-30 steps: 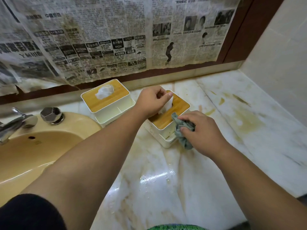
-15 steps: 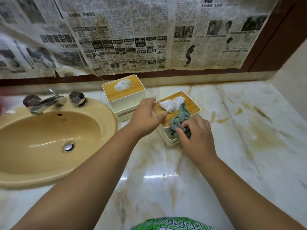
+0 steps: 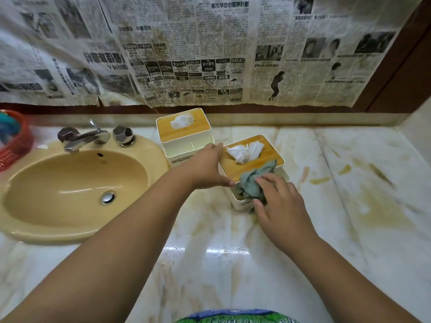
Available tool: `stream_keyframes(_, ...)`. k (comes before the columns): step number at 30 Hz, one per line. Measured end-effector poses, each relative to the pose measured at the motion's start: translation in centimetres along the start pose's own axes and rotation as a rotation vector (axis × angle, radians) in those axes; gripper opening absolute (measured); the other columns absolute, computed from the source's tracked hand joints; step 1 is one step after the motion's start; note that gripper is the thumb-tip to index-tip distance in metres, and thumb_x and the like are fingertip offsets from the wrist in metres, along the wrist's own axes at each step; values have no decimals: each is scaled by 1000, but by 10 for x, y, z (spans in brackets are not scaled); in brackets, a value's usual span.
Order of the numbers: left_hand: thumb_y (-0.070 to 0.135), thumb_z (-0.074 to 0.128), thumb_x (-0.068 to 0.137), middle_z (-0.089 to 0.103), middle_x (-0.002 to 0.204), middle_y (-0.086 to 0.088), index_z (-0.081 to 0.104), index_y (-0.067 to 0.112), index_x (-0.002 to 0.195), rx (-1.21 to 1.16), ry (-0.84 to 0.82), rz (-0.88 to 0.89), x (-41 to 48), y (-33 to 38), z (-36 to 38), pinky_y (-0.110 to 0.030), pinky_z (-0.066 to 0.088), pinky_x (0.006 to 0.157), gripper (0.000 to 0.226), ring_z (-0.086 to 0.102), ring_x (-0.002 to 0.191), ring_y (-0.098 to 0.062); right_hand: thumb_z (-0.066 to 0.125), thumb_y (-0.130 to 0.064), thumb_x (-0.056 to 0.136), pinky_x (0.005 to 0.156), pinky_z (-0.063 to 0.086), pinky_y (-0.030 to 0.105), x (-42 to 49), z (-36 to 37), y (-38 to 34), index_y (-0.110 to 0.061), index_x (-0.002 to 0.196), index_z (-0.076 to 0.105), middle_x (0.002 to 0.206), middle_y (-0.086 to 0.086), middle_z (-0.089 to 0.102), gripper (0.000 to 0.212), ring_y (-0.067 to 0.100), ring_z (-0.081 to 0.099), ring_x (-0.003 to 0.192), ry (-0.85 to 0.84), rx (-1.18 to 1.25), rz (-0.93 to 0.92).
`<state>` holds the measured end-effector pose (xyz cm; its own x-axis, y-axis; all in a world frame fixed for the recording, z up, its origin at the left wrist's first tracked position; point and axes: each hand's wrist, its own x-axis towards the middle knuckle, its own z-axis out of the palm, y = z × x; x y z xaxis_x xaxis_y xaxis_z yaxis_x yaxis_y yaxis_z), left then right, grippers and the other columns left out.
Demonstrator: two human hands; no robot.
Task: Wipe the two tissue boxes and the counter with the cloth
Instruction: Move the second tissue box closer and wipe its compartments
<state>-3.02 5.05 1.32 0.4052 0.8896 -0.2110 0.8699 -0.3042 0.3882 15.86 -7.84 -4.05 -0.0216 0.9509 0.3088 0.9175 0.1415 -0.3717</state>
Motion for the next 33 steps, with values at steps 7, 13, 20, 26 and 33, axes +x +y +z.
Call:
stream_keyframes(7,51,91,61,50,114,-5,45,13,129,110,-21,-39,9,12,-5,-34,45,81,90,53,104,-25,57,-39,89,78,51,42,-1,5,-1,-18,130,58,130,-4,60,46,27,55,94,-91,-101,-16)
stream_keyframes(13,51,92,59,59,109,-4,49,13,122,236,-43,-56,15,25,-11,-31,40,71,85,47,88,-20,49,-45,95,82,42,39,22,-2,-16,-23,109,65,113,-6,62,31,27,51,102,-235,-230,-23)
stream_keyframes(20,50,92,60,62,116,-6,50,12,128,270,-58,-78,17,32,-12,-32,44,74,89,58,104,-26,58,-40,92,93,43,39,33,-13,-9,-26,128,56,126,-4,53,39,27,47,113,-342,-161,-36)
stream_keyframes(26,52,91,61,61,122,-8,48,11,136,284,-54,-74,17,31,-12,-34,49,82,96,57,109,-27,75,-49,76,96,47,42,8,-7,15,-27,143,37,130,2,41,80,26,47,115,-268,13,170)
stream_keyframes(33,54,91,58,62,110,-6,55,13,121,297,-82,-74,18,33,-16,-33,47,75,84,56,96,-24,66,-21,90,74,52,36,23,-14,26,-18,94,68,91,-1,69,6,22,64,86,-68,168,178)
